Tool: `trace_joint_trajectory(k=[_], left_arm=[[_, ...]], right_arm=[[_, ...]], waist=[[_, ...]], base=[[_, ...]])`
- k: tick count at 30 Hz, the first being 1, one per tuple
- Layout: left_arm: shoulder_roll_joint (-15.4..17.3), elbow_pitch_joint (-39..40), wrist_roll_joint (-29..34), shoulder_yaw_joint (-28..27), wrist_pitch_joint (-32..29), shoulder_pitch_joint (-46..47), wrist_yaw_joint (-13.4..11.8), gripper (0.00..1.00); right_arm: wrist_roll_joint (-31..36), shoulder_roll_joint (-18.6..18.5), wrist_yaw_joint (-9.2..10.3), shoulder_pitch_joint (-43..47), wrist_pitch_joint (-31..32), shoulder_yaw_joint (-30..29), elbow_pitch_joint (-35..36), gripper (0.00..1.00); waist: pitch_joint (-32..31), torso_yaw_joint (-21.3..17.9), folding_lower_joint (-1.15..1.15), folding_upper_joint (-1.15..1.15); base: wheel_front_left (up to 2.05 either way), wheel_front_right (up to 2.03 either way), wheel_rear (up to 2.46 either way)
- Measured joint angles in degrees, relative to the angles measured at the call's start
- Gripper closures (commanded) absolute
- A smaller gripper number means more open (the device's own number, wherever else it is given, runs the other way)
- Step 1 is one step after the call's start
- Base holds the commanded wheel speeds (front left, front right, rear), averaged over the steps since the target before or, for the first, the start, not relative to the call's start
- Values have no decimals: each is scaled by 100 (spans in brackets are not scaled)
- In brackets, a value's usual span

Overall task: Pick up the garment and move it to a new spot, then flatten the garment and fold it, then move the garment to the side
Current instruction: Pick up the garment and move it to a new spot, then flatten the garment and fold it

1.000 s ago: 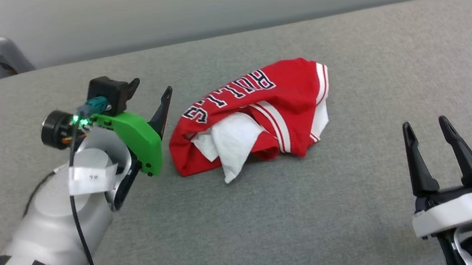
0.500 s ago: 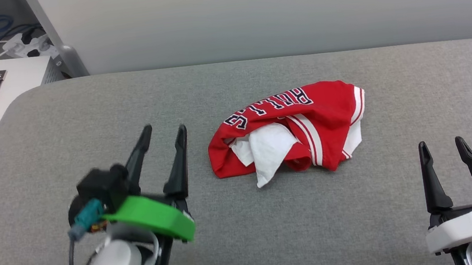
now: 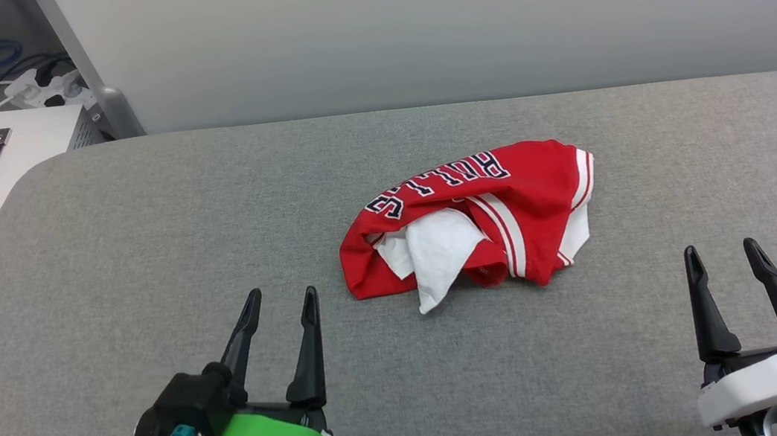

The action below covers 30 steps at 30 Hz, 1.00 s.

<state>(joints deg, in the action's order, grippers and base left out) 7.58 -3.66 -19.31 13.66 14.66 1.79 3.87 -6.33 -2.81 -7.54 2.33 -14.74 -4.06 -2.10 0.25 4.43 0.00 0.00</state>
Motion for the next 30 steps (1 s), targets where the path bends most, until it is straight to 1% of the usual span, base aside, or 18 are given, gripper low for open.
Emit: trace_joint_trajectory(k=[4,7,14,16,19,20,23,28,30], left_arm=[[-156,-13,221,-171,0,-60,172,0],[-240,-41,308,-249,0,-60,244,0],[-343,-89,432,-308,0,-60,302,0],[-364,-91,449,-310,0,-58,305,0],[-366,-89,583,-286,0,-39,320,0],[-368,-81,590,-286,0,-20,320,0],[-376,-44,589,-272,0,105,320,0],[-399,31,580,-224,1,381,321,0],[-402,37,577,-199,0,458,330,0]], right_arm=[[0,1,0,5,0,36,-16,0],[0,1,0,20,0,40,-32,0],[77,-3,0,24,20,58,-59,0],[89,-77,-1,3,133,98,-37,0],[8,-318,0,-97,695,216,10,0],[-59,-428,-1,-178,989,255,18,0],[-413,-810,-1,-496,1991,449,30,0],[-1170,-1601,0,-1214,3890,856,20,0],[-1473,-1823,0,-1519,4456,990,12,0]], waist=[[-16,-11,0,0],[-27,-13,0,0],[24,26,0,0],[74,45,0,0],[187,87,0,0],[238,106,0,0],[408,170,0,0],[756,315,0,0],[892,382,0,0]], base=[[0,0,0],[0,0,0],[0,0,0],[0,0,0],[0,0,0],[0,0,0],[0,0,0],[0,0,0],[0,0,0]])
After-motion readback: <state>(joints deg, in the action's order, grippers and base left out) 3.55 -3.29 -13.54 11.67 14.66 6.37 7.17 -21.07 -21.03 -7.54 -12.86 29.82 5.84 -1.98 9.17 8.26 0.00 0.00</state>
